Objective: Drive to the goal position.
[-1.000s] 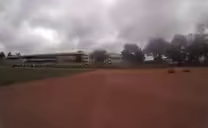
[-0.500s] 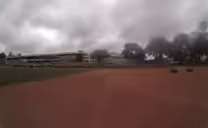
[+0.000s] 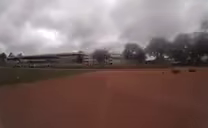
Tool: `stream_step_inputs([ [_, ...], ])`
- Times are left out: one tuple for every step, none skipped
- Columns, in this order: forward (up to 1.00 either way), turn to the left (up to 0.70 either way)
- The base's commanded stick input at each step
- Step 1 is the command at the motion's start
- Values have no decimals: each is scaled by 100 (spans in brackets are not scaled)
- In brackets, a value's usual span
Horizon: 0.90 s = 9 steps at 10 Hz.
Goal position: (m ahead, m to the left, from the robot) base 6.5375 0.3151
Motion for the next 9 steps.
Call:
stream_step_inputs([
  [70,0],
  [70,0],
  [70,0],
  [70,0],
  [70,0],
  [70,0],
  [70,0],
  [70,0],
  [70,0],
])
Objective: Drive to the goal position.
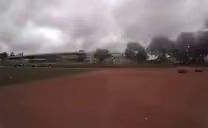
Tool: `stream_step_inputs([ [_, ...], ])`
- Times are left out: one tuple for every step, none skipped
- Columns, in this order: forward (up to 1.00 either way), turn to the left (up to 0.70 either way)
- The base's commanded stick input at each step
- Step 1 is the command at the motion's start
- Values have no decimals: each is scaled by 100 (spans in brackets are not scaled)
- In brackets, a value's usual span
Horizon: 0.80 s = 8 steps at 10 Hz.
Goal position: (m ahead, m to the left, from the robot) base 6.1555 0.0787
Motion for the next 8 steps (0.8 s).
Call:
stream_step_inputs([
  [70,0],
  [70,0],
  [70,0],
  [70,0],
  [70,0],
  [70,0],
  [70,0],
  [70,0],
])
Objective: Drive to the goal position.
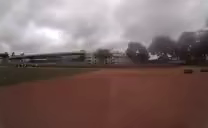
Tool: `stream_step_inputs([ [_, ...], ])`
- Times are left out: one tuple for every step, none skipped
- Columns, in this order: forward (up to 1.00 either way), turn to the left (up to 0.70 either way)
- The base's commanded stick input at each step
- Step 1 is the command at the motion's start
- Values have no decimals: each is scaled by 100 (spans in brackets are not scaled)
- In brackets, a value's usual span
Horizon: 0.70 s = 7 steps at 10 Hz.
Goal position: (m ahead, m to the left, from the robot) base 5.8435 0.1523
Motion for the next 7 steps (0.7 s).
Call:
stream_step_inputs([
  [70,0],
  [70,0],
  [70,0],
  [70,0],
  [70,0],
  [70,0],
  [70,0],
])
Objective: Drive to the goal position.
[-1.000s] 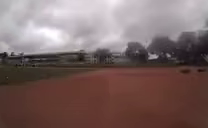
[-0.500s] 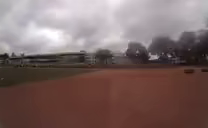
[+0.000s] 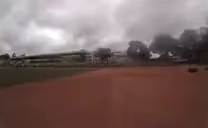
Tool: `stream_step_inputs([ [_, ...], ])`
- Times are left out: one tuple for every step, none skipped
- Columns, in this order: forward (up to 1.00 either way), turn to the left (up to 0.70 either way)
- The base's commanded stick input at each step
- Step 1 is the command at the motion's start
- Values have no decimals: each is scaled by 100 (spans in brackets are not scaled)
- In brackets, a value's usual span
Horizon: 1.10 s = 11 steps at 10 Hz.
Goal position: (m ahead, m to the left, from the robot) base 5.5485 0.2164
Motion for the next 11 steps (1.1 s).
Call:
stream_step_inputs([
  [70,0],
  [70,0],
  [70,0],
  [70,0],
  [70,0],
  [70,0],
  [70,0],
  [70,0],
  [70,0],
  [70,0],
  [70,0],
])
